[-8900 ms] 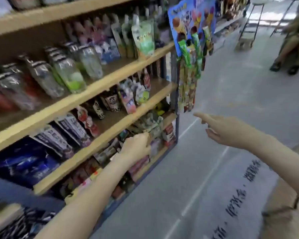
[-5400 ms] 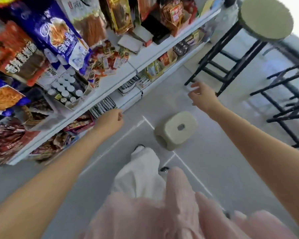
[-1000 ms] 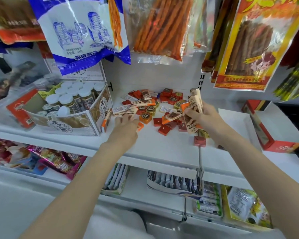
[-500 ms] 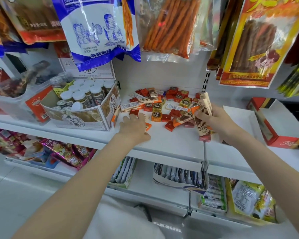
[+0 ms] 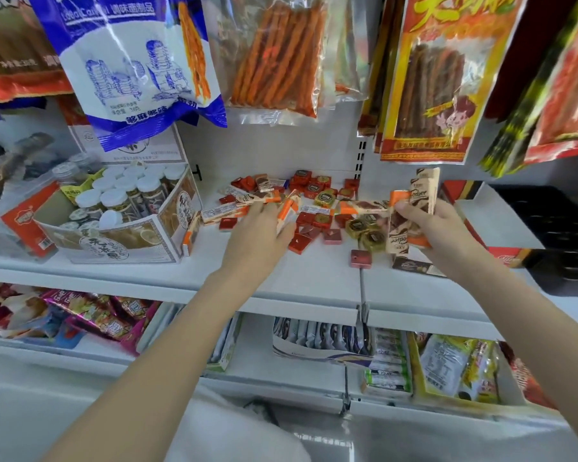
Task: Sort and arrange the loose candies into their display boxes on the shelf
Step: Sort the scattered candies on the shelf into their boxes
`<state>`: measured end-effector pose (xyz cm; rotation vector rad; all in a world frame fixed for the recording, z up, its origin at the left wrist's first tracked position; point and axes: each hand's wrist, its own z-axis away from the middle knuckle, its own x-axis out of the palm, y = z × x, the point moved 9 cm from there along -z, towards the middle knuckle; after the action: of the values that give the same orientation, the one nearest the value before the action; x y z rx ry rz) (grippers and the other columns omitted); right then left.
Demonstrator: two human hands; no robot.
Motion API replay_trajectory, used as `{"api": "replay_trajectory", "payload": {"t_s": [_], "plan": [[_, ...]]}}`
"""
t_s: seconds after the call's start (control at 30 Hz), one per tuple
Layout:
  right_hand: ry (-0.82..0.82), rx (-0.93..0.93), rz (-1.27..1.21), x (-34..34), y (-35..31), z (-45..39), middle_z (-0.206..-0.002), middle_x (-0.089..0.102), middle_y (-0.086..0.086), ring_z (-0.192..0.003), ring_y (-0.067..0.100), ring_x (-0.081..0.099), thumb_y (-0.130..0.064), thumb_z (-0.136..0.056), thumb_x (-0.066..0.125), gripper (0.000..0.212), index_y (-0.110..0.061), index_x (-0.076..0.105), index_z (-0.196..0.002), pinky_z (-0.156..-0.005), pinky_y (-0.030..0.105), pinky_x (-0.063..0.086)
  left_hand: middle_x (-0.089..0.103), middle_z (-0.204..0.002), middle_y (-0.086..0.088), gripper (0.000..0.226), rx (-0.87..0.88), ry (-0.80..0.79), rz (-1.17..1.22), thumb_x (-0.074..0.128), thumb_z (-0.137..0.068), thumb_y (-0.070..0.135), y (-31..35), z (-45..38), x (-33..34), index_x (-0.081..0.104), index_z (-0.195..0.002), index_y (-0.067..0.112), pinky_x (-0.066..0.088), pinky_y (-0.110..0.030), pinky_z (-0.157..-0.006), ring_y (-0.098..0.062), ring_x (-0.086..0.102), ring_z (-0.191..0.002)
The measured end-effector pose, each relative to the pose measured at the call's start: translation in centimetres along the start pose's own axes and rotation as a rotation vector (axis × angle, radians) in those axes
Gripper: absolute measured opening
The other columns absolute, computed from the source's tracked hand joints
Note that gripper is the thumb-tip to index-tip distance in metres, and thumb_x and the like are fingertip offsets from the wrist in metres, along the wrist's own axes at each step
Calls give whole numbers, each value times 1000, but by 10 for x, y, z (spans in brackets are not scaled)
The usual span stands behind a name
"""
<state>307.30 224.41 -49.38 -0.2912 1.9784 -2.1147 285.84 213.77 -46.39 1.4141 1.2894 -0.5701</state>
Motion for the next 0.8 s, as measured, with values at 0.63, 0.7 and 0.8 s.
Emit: {"api": "replay_trajectory", "payload": {"t_s": [0.63,0.7,0.8], "plan": [[537,-98,886,-249,-5,-2,-105,58,23,-98,40,52,-11,-90,50,30,-4,47,-119,-77,39,39,41,-121,-20,35,313,-308,337,41,-94,19,263,-33,142,39,-124,1,36,-38,-88,-34,42,-109],[514,-106,989,-250,-4,-10,-112,55,27,-102,43,50,-12,-90,51,37,-5,42,-126,-79,42,39,39,-122,-21,37,328,-322,298,40,-94,19,268,-37,150,39,-125,0,34,-37,-91,-33,40,-112],[448,-75,1077,-244,-3,-21,-120,49,27,-109,42,46,-18,-89,55,45,-4,40,-128,-87,41,36,38,-121,-18,39,307,-351,312,40,-93,21,268,-41,155,37,-127,3,35,-34,-86,-32,41,-111]]}}
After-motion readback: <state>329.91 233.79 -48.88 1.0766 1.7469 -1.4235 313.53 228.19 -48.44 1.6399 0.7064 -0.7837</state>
